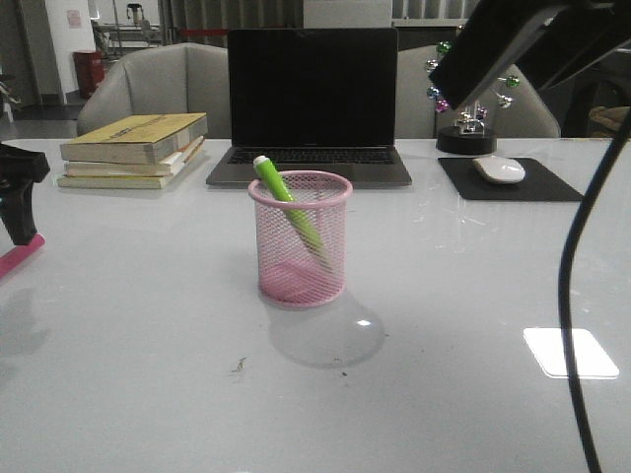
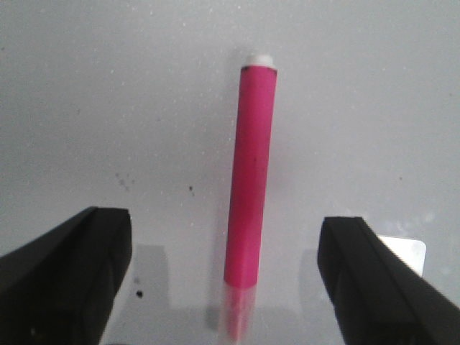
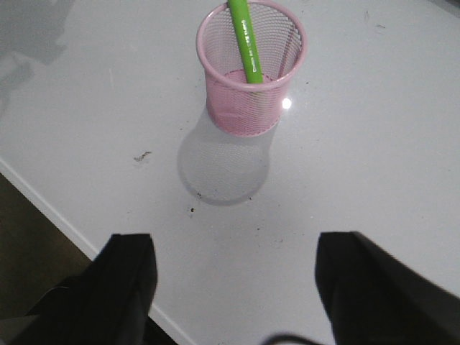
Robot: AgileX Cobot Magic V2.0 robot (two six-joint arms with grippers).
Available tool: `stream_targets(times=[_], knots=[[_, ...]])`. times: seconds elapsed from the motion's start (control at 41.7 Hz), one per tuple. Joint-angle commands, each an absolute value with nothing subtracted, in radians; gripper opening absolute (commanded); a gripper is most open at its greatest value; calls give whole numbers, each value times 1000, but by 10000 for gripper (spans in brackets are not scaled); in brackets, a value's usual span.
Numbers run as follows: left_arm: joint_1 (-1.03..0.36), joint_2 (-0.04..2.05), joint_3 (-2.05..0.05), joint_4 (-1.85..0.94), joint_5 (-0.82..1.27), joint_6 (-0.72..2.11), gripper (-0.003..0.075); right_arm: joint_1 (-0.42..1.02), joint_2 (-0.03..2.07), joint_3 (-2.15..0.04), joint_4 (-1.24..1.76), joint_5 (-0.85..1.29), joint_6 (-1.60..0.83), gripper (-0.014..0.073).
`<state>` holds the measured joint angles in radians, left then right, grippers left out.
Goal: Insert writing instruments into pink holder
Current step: 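Move the left gripper down toward the pink marker, then grasp the pink marker with the left gripper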
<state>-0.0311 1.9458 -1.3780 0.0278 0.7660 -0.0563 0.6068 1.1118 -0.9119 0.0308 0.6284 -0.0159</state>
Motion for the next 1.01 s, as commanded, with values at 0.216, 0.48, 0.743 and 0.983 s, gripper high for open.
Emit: stream_targets(times=[0.216,0.48,0.743,0.983], knots=[[-30,2000,-1533,-36,750,17,580,609,1086,-939,30,550,-15,570],[-30,2071,-1617,-36,792,17,580,609,1086,-939,30,544,-15,570],[-30,2096,-1657,-38,808,17,580,609,1086,-939,30,541,-15,570],[-30,2124,-1657,-41,832,17,580,609,1086,-939,30,527,-15,570]])
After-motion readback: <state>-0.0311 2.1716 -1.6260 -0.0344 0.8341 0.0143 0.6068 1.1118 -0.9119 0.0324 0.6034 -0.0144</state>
